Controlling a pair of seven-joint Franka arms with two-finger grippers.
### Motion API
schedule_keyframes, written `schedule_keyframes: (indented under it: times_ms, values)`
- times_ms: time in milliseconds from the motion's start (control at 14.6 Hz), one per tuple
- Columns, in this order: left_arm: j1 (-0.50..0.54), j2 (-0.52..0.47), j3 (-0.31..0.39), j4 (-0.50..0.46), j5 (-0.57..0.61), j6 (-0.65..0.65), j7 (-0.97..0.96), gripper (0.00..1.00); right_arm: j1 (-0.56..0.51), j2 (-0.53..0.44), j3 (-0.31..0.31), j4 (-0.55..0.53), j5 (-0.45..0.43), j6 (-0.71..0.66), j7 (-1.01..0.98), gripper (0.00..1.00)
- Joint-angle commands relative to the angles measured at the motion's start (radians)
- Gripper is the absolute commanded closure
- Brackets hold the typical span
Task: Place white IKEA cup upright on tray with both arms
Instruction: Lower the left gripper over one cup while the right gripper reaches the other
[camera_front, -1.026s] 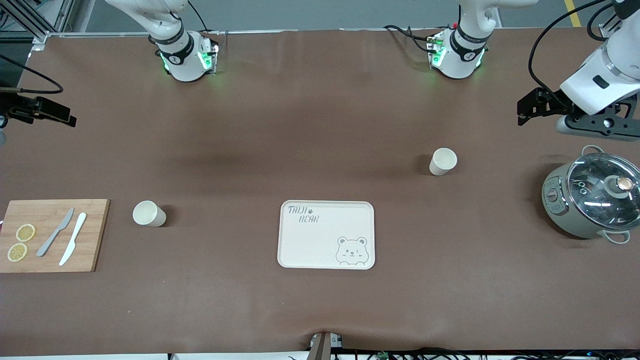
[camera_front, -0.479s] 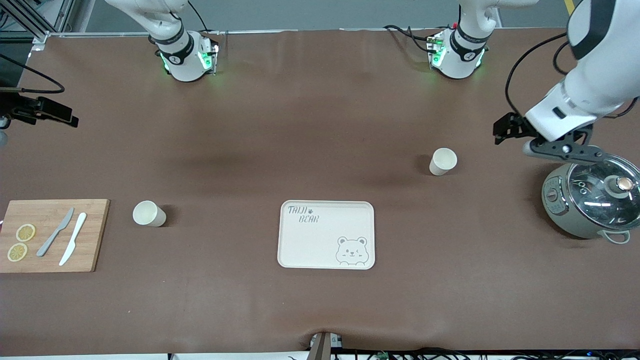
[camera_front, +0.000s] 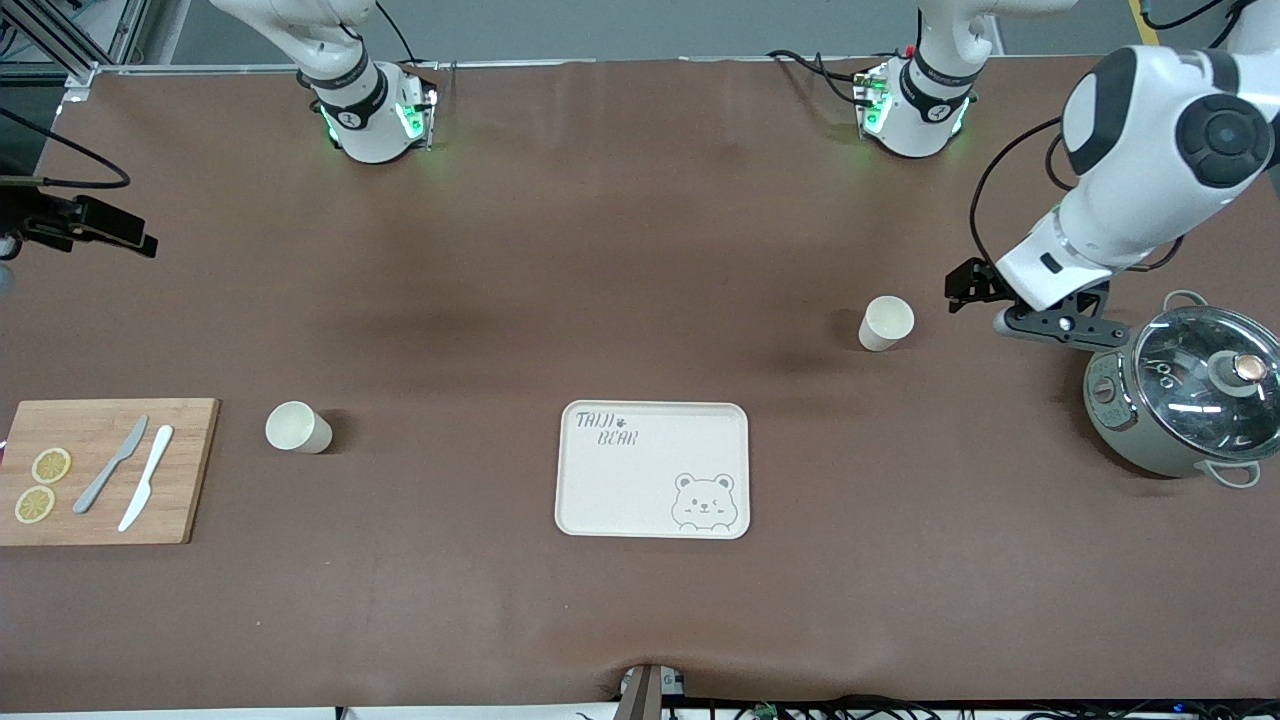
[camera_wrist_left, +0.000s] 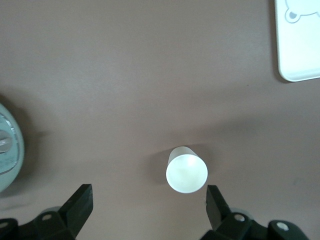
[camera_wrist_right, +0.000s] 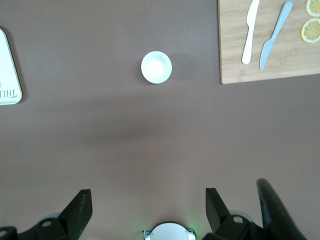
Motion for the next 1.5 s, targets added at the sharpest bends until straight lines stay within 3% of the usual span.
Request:
schedule_keyframes:
  times_ms: [0,342,684,821,1299,1436]
  values:
    - [-0.004,-0.064,-0.005,-0.168,-0.017,0.149,-0.011,0.0,0.026,0.062,-0.001,-0.008,0.019,0.075,0.005,0.0]
    - [-0.004,-0.046,-0.008,-0.319,-0.019,0.332,-0.008,0.0,-0.004,0.202,-0.003,-0.028,0.017,0.184,-0.171,0.0]
    - [-0.005,-0.023,-0.011,-0.437,-0.017,0.507,-0.008,0.0,-0.014,0.225,-0.004,-0.183,0.01,0.377,-0.213,0.0]
    - [-0.005,-0.012,-0.012,-0.464,-0.019,0.552,-0.008,0.0,-0.029,0.228,-0.006,-0.23,0.006,0.44,-0.277,0.0]
    - [-0.005,0.062,-0.025,-0.526,-0.019,0.74,-0.011,0.0,-0.057,0.317,-0.009,-0.252,0.0,0.538,-0.344,0.0]
    - [-0.005,0.091,-0.026,-0.532,-0.019,0.783,-0.013,0.0,-0.06,0.317,-0.009,-0.296,0.0,0.636,-0.345,0.0]
